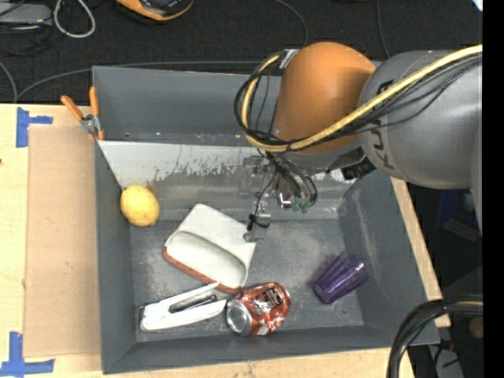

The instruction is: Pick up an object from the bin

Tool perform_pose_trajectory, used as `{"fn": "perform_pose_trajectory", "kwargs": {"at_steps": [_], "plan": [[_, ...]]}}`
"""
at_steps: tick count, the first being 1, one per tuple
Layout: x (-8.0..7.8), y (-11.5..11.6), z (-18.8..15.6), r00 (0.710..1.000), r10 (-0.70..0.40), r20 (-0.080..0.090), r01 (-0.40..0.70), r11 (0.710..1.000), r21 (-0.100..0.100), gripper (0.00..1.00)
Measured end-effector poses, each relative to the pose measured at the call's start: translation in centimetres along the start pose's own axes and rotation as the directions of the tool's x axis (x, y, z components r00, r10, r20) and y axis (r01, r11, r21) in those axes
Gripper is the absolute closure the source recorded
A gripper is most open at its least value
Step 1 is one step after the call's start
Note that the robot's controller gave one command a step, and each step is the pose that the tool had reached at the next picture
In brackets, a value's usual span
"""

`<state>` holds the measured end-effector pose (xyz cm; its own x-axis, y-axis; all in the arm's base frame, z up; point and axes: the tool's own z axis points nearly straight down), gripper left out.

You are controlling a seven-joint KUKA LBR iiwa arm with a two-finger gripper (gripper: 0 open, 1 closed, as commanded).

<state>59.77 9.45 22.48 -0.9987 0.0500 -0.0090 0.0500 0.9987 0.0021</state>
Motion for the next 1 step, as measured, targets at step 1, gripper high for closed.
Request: {"fn": "perform_pose_trajectory", "kwargs": {"at_steps": [1], "plan": [[1.54, 1.86, -4.03, 0.997, 0.082, -0.003, -0.082, 0.997, 0.002, 0.00]]}}
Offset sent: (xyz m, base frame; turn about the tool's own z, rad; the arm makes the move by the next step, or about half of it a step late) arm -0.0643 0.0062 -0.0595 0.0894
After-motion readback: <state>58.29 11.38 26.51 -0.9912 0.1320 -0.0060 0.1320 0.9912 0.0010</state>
